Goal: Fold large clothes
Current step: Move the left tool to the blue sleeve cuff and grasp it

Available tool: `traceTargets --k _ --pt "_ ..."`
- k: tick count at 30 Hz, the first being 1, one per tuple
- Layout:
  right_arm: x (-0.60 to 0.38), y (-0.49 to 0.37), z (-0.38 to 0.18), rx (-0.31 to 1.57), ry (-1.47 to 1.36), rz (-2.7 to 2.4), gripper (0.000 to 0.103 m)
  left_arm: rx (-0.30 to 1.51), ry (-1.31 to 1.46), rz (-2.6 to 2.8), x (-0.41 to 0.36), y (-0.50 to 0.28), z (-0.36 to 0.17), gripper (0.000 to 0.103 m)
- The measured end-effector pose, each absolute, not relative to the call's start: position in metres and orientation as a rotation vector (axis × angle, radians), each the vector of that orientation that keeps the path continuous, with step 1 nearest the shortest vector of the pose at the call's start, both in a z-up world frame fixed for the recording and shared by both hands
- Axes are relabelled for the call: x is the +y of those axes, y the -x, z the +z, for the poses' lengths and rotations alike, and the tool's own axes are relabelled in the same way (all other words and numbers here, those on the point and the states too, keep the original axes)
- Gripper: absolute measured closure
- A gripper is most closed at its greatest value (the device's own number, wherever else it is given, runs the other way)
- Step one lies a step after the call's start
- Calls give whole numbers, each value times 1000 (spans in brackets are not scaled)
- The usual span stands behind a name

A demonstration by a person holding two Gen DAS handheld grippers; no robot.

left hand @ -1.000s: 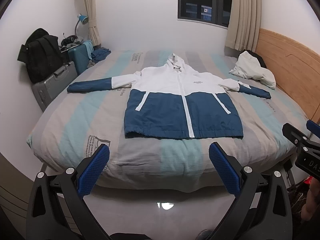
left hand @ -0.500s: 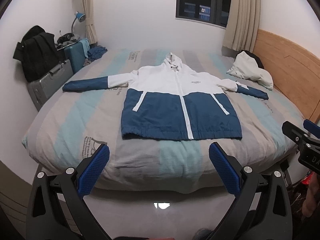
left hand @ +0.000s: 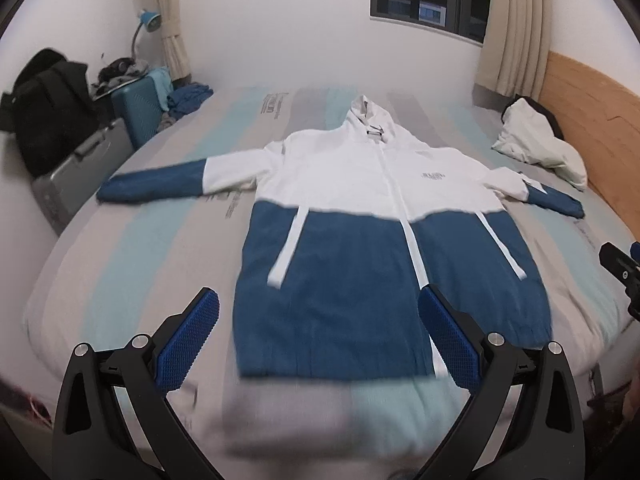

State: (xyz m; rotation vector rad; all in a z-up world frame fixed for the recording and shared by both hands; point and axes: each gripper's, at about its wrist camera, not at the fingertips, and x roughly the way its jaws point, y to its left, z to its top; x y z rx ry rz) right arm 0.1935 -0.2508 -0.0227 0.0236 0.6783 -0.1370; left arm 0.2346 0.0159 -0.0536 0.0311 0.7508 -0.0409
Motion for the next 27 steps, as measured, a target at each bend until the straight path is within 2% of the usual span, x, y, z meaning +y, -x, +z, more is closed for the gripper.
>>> traceTargets --k 14,20,27 --pt "-290 -378 30 805 3 -115 7 833 -26 -21 -24 -415 17 6" --pt "-293 -453 31 813 -16 -118 7 866 -8 -19 -13 -498 11 6" --pt "-296 -537 2 839 -3 -149 7 909 46 -20 15 -603 -29 6"
